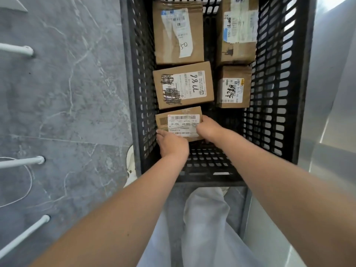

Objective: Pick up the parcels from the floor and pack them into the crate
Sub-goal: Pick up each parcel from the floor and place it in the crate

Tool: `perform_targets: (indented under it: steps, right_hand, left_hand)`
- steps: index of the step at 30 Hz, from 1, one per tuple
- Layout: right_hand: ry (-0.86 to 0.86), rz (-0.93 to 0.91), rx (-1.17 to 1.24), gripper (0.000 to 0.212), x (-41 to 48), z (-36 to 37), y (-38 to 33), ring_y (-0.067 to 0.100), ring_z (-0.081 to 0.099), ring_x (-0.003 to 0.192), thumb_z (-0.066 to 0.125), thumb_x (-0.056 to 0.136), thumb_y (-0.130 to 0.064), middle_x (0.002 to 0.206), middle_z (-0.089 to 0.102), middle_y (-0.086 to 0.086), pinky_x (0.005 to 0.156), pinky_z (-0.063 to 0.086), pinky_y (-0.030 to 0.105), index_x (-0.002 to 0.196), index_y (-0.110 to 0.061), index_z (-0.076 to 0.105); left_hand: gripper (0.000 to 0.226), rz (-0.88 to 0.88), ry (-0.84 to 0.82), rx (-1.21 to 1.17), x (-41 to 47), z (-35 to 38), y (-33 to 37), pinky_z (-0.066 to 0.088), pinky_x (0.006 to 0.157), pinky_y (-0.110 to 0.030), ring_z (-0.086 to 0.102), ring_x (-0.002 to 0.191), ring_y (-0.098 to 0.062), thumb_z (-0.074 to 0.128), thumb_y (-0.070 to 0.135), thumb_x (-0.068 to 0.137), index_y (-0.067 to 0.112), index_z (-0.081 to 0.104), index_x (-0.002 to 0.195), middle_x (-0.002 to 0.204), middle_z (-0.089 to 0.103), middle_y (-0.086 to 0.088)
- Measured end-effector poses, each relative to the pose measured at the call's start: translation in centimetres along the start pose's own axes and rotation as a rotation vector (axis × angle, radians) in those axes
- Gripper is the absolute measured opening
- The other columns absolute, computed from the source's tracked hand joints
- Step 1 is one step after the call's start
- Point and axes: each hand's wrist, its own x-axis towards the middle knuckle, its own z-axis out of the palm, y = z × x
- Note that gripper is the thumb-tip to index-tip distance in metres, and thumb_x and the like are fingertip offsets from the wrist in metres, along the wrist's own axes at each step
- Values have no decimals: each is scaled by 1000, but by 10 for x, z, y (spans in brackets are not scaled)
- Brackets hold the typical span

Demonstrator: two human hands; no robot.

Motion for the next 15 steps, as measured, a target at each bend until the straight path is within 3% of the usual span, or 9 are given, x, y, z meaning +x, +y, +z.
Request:
perform_targets:
  steps: [2,4,6,8,12,15]
  right_hand:
    - [-64,28,-289,31,-4,-9,-7,23,57,105,43,99,-13,118,60,4,87,47,31,124,-5,60]
    - [-63,33,-561,27,-15,-17,-18,24,58,95,44,100,-13,117,62,9,80,48,31,118,-3,62]
    - [25,13,-597,18,-35,-25,-30,24,57,86,46,98,-10,110,64,10,72,48,31,102,-4,62]
    - [141,-34,-470,15,-63,-33,-50,25,57,86,46,96,-9,110,64,14,71,47,32,90,-7,59]
    - [242,-172,-337,32,-145,-50,-104,28,57,109,49,95,-9,126,58,15,86,48,34,126,-3,54]
    - [336,-330,-462,41,-228,-71,-153,27,49,123,53,95,-15,134,49,12,99,43,36,134,-5,46]
  left_hand:
    - [70,174,-20,57,-17,-2,-3,10,121,-34,-2,151,-22,42,10,98,8,2,155,164,-6,-7]
    - [66,295,-15,99,-25,-2,0,2,121,-33,-8,150,-18,41,11,99,14,7,156,164,-8,-2]
    - [62,330,-13,53,-37,-17,8,2,120,-31,-4,151,-17,40,12,101,15,11,156,164,-3,-1]
    - [60,401,19,9,-55,-41,21,5,120,-29,0,151,-14,38,11,101,15,15,156,164,2,0]
    - [58,619,54,31,-105,-114,66,4,122,-30,1,150,-9,35,9,101,16,16,155,164,5,4]
    - [57,806,146,88,-164,-185,112,5,124,-35,1,150,-11,33,10,100,13,18,155,164,9,0]
